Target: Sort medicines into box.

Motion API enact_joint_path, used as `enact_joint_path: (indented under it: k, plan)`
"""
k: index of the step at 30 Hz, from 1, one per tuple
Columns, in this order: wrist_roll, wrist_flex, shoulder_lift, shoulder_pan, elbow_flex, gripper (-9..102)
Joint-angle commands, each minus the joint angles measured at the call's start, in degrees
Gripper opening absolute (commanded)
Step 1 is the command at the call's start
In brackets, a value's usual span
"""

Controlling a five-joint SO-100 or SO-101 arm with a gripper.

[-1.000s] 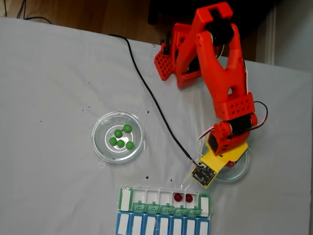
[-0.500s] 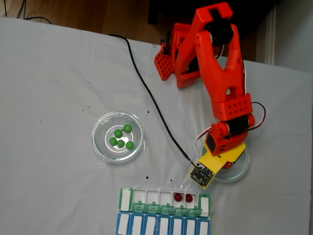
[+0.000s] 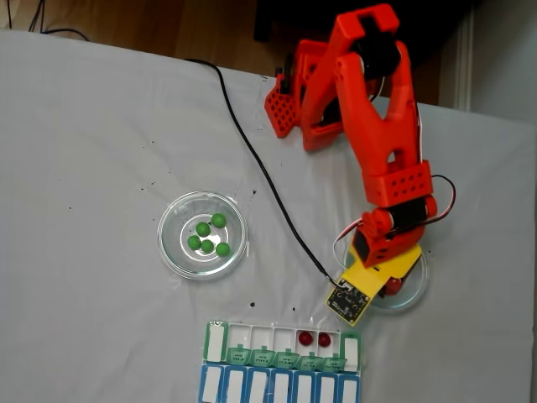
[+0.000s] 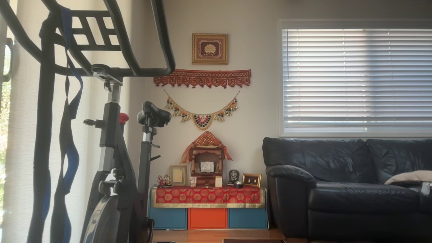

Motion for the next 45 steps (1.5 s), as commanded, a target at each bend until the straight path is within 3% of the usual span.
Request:
enact_joint_path:
  k: [1,45]
  plan:
    - [-0.79,-1.41,2.46,0.26,-1.41,19]
    - [-6.06,-5.71,-4.04,2.20,-1.58,21]
